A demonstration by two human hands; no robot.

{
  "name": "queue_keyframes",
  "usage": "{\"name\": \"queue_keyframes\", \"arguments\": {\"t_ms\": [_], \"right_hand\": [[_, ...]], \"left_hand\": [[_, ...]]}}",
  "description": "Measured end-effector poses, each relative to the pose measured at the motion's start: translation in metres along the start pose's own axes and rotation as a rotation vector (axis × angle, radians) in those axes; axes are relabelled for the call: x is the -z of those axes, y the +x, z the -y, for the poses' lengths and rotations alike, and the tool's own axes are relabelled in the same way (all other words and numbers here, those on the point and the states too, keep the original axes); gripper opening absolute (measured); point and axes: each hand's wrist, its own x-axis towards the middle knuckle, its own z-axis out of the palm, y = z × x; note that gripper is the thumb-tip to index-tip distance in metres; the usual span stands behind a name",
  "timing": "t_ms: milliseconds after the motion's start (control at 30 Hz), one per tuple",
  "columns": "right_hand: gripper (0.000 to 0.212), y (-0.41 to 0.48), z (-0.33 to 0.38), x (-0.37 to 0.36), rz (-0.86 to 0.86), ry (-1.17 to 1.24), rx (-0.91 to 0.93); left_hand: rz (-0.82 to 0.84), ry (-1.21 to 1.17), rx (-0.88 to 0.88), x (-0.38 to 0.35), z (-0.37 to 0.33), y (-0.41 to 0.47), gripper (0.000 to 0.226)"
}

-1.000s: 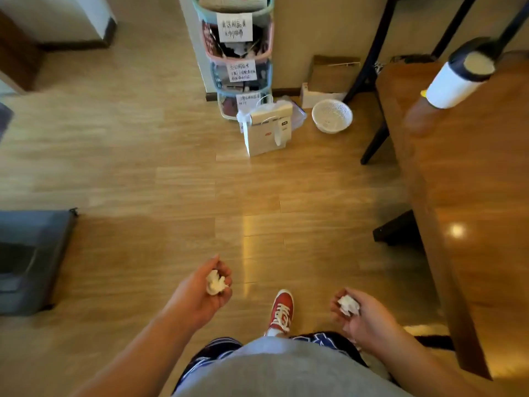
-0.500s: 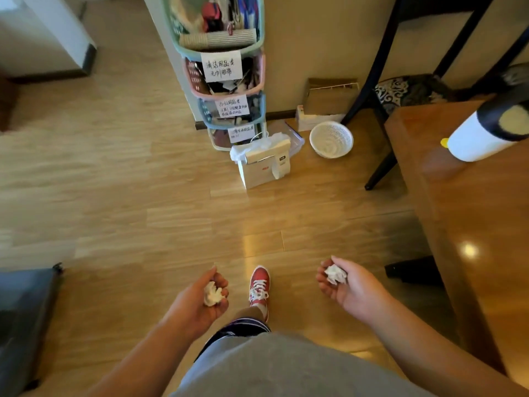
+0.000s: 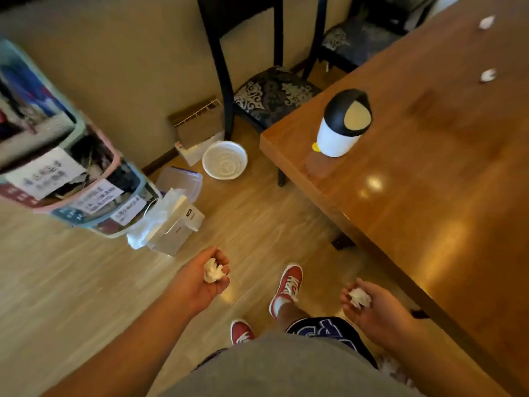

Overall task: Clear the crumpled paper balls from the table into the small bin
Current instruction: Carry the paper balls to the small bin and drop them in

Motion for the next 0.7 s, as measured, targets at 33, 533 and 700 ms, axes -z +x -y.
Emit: {"name": "queue_keyframes", "arguments": {"t_ms": [33,533,700], "right_hand": [[0.023,0.002,0.007,0.005,-0.019,0.033,0.000],[0.037,0.055,0.174,-0.024,0.140,0.097,0.098],[0.050,0.056,0.236,-0.056,0.134,0.161,0.227]], "left_hand": [[0.021,0.036,0.011,-0.019,-0.008,0.011,0.026],[0.070,0.216,0.118,-0.189,-0.058,0.095,0.022],[0.100,0.328,0.072,-0.221,-0.086,0.113,0.024]]}}
